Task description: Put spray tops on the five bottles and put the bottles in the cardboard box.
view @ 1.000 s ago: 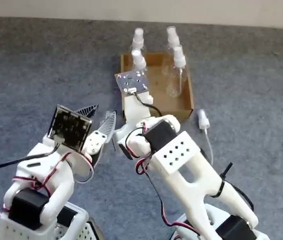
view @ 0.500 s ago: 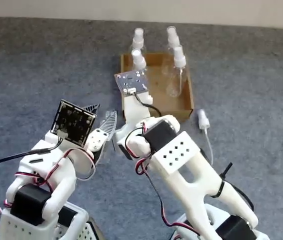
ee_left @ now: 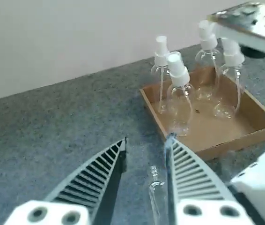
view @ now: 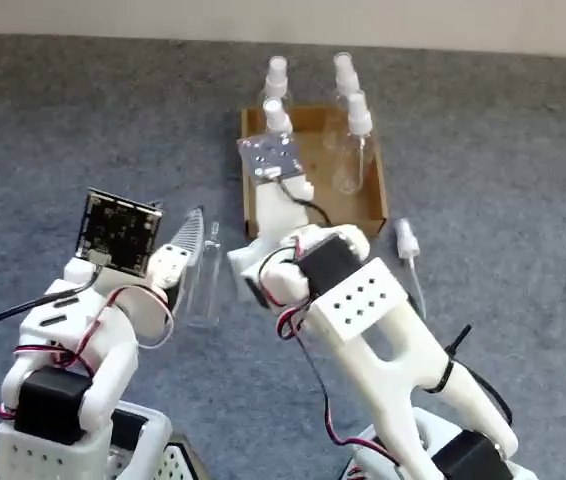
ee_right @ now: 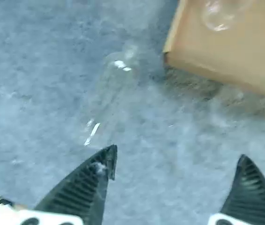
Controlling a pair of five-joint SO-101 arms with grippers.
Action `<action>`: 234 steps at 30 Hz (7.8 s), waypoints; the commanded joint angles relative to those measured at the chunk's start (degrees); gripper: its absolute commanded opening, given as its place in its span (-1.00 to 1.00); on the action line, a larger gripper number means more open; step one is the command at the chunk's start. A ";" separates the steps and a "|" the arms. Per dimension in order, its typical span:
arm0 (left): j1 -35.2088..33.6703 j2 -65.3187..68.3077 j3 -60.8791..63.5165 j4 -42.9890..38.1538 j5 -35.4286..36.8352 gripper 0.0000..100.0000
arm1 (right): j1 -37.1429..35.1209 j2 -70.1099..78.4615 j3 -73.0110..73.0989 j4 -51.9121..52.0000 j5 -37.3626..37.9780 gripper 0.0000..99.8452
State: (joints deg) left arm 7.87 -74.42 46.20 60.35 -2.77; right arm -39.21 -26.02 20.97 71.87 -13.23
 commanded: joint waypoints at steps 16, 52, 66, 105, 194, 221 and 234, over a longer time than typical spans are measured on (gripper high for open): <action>-16.66 0.04 7.52 0.09 0.44 -0.74 | 24.66 0.04 -4.35 13.23 14.42 -0.47; -16.66 -0.04 16.31 -2.37 -2.02 -0.74 | 40.75 42.68 -15.78 -1.01 36.57 -0.45; -16.66 -0.04 18.07 -4.66 -2.02 -0.74 | 61.14 48.75 -15.69 -2.68 47.65 -0.82; -35.56 0.40 27.03 -8.09 -13.01 -0.73 | 23.16 18.86 -35.12 28.09 21.27 -0.57; -41.54 -0.04 42.42 -21.19 -13.01 -0.74 | 77.32 51.47 -26.95 4.26 68.75 -0.61; -41.54 -0.04 43.21 -21.36 -13.01 -0.74 | 46.73 43.65 -53.49 28.70 48.97 -0.53; -41.54 -0.04 43.30 -21.45 -13.10 -0.73 | 45.32 60.26 -50.24 20.44 49.14 -0.53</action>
State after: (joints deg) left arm -34.86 -74.33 89.71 40.31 -15.43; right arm 6.33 33.58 -28.97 93.05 36.35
